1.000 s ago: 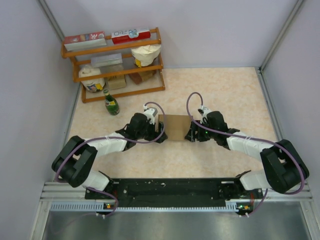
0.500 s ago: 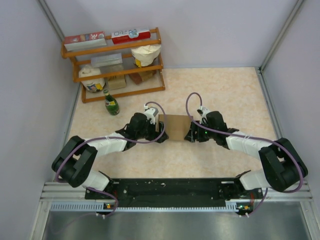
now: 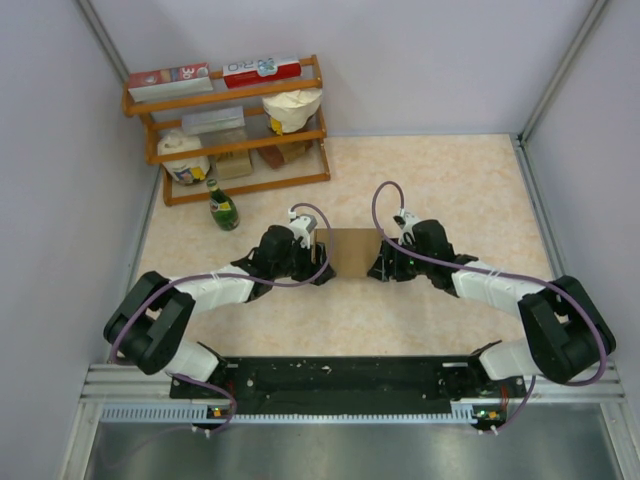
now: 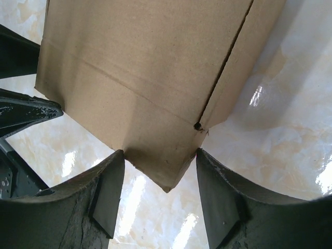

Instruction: Fold the paper box

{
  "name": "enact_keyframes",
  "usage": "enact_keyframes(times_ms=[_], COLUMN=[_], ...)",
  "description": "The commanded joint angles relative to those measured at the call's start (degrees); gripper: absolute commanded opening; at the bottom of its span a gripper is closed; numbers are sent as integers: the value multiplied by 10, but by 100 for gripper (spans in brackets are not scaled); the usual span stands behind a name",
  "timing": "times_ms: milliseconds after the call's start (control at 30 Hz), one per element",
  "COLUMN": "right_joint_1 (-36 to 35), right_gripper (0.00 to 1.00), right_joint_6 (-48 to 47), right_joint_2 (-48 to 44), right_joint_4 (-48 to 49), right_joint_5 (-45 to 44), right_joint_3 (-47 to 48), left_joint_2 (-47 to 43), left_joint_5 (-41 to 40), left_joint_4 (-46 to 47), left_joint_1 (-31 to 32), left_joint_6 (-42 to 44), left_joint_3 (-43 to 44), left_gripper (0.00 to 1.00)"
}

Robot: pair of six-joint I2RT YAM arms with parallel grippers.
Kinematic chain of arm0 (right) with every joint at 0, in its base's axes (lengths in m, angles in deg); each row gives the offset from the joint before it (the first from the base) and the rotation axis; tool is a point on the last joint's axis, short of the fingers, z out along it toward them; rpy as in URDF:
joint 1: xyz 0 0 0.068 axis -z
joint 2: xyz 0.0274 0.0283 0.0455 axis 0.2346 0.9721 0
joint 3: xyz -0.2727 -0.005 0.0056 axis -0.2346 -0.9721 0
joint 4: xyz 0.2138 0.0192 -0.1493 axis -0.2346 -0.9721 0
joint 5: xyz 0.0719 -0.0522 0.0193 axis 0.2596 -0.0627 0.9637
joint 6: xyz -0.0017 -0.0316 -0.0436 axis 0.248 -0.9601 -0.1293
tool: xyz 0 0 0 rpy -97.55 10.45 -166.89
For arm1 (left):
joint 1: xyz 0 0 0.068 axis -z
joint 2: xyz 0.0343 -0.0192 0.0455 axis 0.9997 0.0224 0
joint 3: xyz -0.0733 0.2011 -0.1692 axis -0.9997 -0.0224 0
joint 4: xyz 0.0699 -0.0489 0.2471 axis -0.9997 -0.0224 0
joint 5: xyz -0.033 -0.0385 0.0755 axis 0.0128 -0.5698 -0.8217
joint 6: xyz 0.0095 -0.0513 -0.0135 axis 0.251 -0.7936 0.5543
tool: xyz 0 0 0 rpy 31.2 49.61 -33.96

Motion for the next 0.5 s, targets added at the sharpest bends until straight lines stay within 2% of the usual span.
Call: enact_keyframes(times_ms=[0,467], right_joint_1=[-1,0], right_gripper=[56,56], right_joint_6=[1,-23], right_joint_2=[1,12], right_joint_4=[26,16], right_joint_5=[10,-21], right_joint_3=[26,26], left_joint_2=[2,18], left_joint_5=[10,-25], left_joint_4=[35,12], left_joint_1=[2,1], left_joint_6=[-1,33], left_joint_3=[12,16], left_gripper=[70,71])
